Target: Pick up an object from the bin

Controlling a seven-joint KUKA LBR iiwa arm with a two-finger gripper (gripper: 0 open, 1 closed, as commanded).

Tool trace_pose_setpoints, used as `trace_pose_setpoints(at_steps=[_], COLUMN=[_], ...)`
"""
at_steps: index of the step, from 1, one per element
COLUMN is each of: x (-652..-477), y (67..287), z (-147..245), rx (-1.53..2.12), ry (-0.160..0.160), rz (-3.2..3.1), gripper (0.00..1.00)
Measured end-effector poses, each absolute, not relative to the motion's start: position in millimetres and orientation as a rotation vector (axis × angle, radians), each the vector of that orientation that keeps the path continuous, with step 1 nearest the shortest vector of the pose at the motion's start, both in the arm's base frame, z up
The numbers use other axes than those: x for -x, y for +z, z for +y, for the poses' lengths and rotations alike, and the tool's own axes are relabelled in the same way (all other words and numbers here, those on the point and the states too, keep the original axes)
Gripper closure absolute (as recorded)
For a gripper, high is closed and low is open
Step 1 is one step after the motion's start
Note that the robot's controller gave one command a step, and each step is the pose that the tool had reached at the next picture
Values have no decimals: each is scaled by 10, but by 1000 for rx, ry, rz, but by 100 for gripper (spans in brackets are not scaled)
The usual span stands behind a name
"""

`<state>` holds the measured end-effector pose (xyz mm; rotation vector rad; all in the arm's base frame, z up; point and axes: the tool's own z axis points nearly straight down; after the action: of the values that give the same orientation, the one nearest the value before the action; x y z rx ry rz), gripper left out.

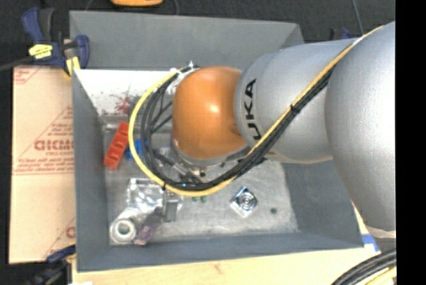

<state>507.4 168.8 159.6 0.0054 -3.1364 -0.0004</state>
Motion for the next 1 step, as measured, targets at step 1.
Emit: trace_pose_setpoints(at_steps=[1], x=[-5242], y=[678], z=[1597], rx=[230], ry=[0], rz=[-3130], gripper=[0])
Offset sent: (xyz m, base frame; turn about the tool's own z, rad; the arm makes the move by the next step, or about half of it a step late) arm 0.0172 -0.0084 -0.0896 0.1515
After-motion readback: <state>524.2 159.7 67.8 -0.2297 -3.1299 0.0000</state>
